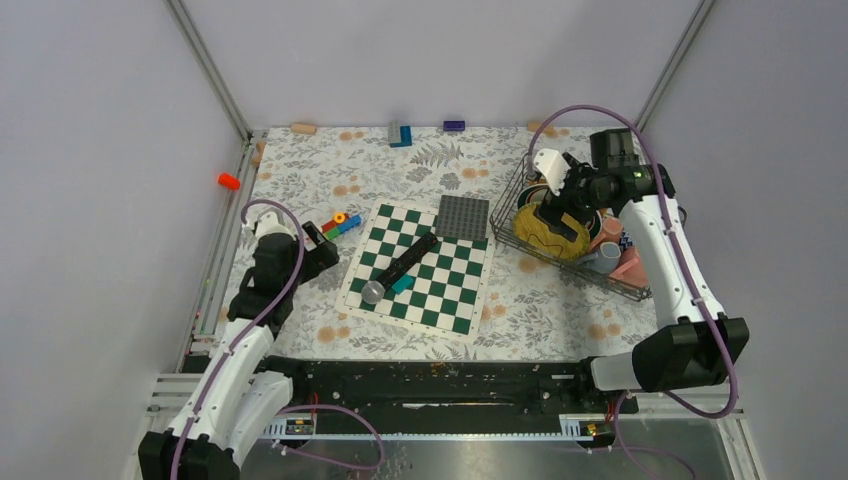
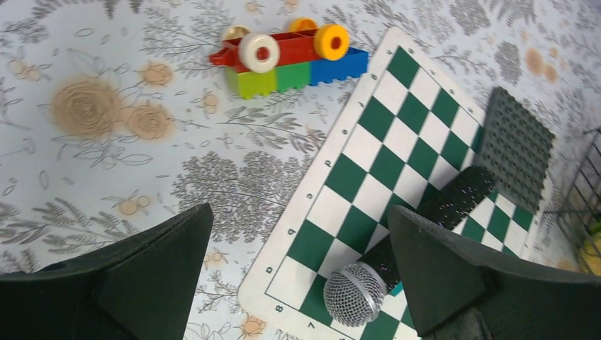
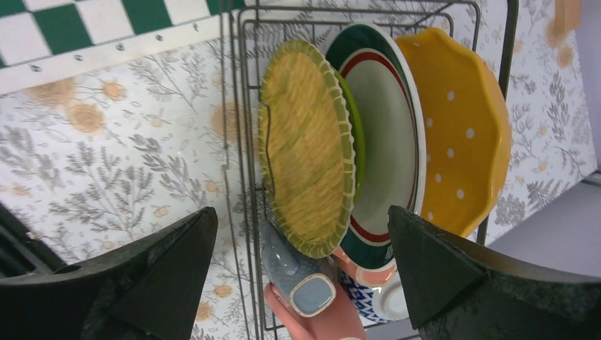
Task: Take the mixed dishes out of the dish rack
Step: Pick up the plate from the dish rack.
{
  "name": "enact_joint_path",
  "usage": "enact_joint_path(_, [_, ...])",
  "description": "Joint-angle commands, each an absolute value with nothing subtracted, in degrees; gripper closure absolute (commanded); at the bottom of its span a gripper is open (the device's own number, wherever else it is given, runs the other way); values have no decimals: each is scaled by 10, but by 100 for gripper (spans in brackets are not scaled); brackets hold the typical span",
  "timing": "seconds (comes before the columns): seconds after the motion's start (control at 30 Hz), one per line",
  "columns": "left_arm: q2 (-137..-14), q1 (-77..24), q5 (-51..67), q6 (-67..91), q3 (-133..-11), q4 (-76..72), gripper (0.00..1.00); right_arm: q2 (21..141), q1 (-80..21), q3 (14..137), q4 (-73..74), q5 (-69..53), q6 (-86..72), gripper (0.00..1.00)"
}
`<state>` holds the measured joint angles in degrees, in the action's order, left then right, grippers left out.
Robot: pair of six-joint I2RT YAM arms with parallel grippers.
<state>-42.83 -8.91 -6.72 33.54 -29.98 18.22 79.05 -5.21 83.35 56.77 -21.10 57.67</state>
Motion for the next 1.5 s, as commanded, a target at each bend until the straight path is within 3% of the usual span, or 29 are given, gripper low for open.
enact_joint_path(0.0, [-415,-89,-148,357,-318,207,1,803,-87,807,494,-96,548,3])
enact_joint_path(0.33, [-384,-89,-192,372,-319,235,1,809,-129,751,412,15,553,3])
enact_joint_path(1.47, [-370,-89,-219,393,-326,277,1,855,-134,701,367,12,575,29])
